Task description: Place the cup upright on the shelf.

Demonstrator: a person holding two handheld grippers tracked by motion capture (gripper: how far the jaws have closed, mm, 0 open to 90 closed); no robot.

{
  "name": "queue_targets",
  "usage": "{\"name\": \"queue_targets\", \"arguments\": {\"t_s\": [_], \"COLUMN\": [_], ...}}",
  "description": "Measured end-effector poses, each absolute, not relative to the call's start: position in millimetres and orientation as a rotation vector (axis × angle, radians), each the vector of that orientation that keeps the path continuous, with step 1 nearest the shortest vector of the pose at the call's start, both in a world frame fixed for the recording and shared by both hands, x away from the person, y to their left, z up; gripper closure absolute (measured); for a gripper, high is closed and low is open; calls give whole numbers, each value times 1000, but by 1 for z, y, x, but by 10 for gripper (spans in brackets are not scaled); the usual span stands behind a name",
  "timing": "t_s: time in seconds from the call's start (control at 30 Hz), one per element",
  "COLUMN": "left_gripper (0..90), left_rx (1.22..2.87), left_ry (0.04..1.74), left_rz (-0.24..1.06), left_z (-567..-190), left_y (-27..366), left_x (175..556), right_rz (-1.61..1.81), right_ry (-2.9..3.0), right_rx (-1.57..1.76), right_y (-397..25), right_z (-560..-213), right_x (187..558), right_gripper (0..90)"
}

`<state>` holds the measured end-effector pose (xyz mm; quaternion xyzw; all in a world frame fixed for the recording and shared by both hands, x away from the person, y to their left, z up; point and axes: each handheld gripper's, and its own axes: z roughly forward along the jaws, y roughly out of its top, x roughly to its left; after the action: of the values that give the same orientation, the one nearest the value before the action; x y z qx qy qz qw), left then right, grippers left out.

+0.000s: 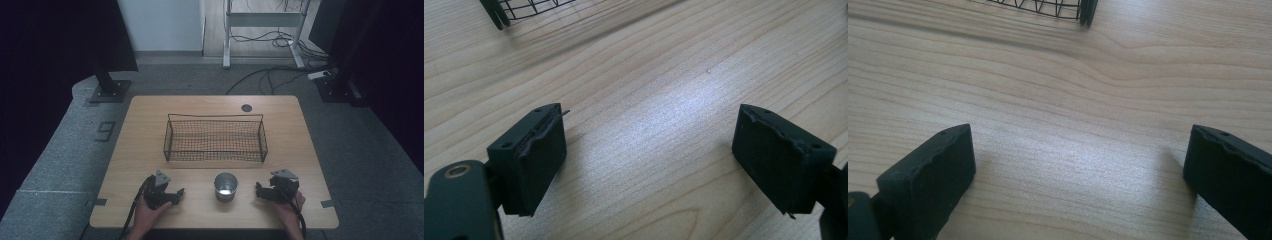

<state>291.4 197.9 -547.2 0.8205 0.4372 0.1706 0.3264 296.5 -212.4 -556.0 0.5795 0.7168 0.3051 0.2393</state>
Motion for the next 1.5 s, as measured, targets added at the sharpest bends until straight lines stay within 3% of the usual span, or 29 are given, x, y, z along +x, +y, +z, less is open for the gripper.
{"name": "queue_targets", "arguments": {"t_s": [0.7,1.5], "left_gripper": [140,140], "left_rx": [2150,2150], "left_ry": [1145,1145], "left_rz": [447,447], "left_z": [-547,-547], "left_y": [198,198], "left_x": [291,291], "right_rz": [879,1095], "right_ry": [1951,1929], "right_rx": [1563,1419], "right_y": [-212,-201], "right_z": [-552,-518], "right_x": [290,264], "right_gripper": [59,132]}}
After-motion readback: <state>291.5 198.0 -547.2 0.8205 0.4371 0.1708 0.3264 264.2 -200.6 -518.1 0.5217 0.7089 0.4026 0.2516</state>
